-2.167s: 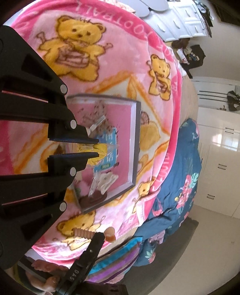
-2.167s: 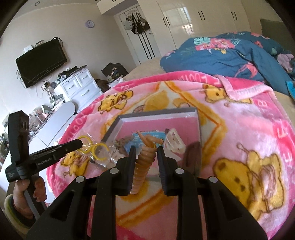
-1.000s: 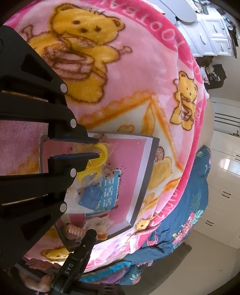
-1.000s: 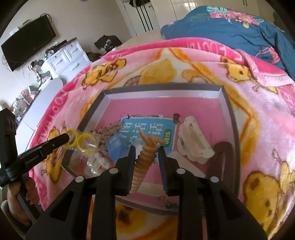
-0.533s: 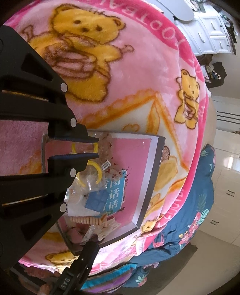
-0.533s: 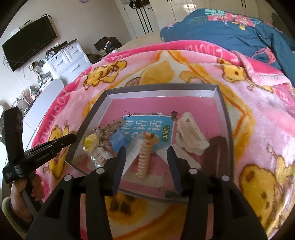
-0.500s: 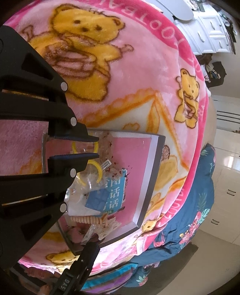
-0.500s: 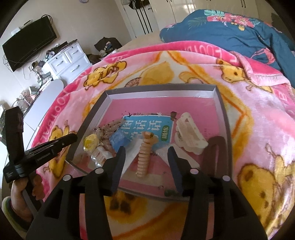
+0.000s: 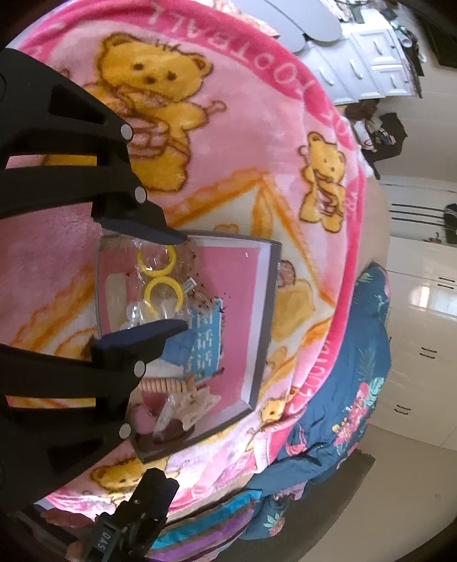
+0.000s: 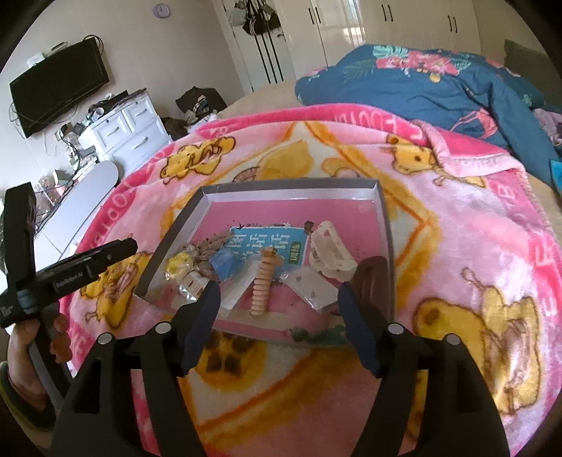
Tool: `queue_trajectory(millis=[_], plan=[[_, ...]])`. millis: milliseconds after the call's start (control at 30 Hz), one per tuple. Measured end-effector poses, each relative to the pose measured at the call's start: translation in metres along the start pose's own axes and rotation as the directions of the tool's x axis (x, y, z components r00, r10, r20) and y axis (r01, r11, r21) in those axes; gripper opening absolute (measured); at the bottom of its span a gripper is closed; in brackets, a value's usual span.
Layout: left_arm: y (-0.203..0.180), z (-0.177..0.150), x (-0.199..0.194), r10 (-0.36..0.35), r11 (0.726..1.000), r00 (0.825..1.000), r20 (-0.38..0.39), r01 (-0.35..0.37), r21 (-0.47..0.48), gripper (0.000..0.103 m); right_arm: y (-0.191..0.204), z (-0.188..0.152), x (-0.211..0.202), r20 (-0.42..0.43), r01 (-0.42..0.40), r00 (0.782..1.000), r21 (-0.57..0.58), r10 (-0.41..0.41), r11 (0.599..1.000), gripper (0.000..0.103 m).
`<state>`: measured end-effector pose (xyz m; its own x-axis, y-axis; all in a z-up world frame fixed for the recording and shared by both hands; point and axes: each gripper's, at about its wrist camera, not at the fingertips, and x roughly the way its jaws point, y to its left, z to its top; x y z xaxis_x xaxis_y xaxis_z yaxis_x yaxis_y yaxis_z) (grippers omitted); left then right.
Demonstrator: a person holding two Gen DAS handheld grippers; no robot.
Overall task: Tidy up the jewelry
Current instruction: 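Withdraw both open tools from the tray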
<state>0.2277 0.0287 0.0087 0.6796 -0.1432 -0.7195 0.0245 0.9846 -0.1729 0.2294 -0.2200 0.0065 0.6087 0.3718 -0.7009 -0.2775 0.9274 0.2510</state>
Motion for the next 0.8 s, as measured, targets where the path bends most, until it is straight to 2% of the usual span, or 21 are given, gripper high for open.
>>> queue_trajectory(millis=[133,267,367,500,800], plan=[[-0.009,0.001,-0.023,-0.005,1.000,0.999,0.033,0.005,0.012,0.050,0.001,-0.005,-0.024,0.036,0.010,0.999,-0.003,-0.010,1.000,0.077],[-0.017,-0.002,-0.045,-0.007,1.000,0.998,0.067,0.006,0.022,0.065,0.004,-0.012,-0.045,0.069,0.019,0.997,-0.012,-0.018,1.000,0.081],[-0.023,-0.007,-0.064,-0.003,0.999,0.996,0.093,-0.001,0.035,0.078,0.005,-0.019,-0.062,0.098,0.027,0.995,-0.014,-0.026,1.000,0.090],[-0.029,-0.015,-0.087,-0.001,0.999,0.992,0.125,-0.005,0.042,0.093,0.006,-0.027,-0.079,0.128,0.026,0.992,-0.013,-0.024,1.000,0.093],[-0.031,-0.049,-0.110,0.009,0.999,0.993,0.118,-0.014,0.049,0.094,0.011,-0.051,-0.109,0.191,0.075,0.979,-0.037,-0.066,0.997,0.098]])
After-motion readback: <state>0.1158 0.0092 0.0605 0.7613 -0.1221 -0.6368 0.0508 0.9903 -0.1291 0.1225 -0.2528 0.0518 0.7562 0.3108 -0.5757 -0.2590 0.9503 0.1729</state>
